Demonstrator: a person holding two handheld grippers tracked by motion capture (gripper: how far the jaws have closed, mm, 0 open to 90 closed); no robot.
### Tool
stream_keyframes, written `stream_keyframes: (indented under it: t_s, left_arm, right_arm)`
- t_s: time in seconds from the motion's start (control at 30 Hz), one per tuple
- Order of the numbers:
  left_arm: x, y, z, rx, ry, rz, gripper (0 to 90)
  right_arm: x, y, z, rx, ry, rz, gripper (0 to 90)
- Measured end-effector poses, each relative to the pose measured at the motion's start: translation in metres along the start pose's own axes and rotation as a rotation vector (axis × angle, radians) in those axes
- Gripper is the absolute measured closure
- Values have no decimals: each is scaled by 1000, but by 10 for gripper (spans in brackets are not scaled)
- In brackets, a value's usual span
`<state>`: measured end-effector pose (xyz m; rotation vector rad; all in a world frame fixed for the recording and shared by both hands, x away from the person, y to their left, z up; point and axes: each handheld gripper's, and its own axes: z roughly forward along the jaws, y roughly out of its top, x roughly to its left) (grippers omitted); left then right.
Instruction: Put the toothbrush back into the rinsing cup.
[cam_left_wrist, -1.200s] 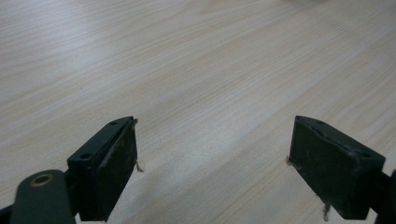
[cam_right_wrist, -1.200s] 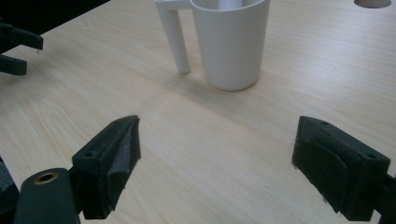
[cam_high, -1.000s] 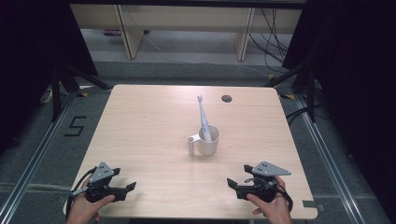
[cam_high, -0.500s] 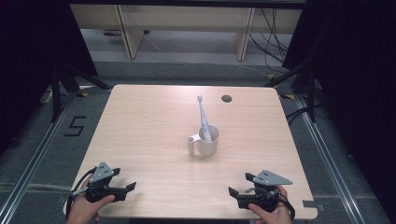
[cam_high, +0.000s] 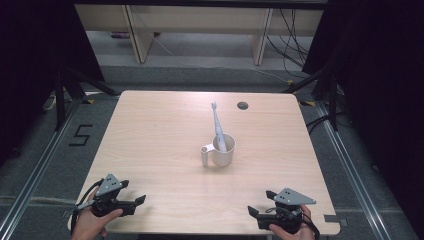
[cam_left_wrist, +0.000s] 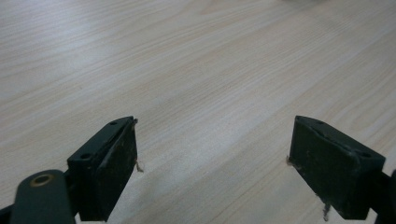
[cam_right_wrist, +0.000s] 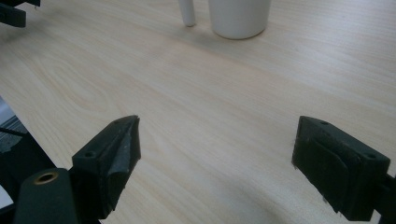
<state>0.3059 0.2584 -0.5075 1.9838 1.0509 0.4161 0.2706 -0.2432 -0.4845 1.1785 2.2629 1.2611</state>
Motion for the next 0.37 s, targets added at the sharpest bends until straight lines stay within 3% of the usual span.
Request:
stream_keyframes:
  t_s: [0.33, 0.37]
  left_arm:
    - [0, 0, 0, 0, 0, 2, 148]
    - [1, 0, -1, 10, -1, 16, 148]
  right_arm:
    - [-1, -1, 0, 2, -5, -6, 160]
    - [-1, -1, 1, 2, -5, -5, 160]
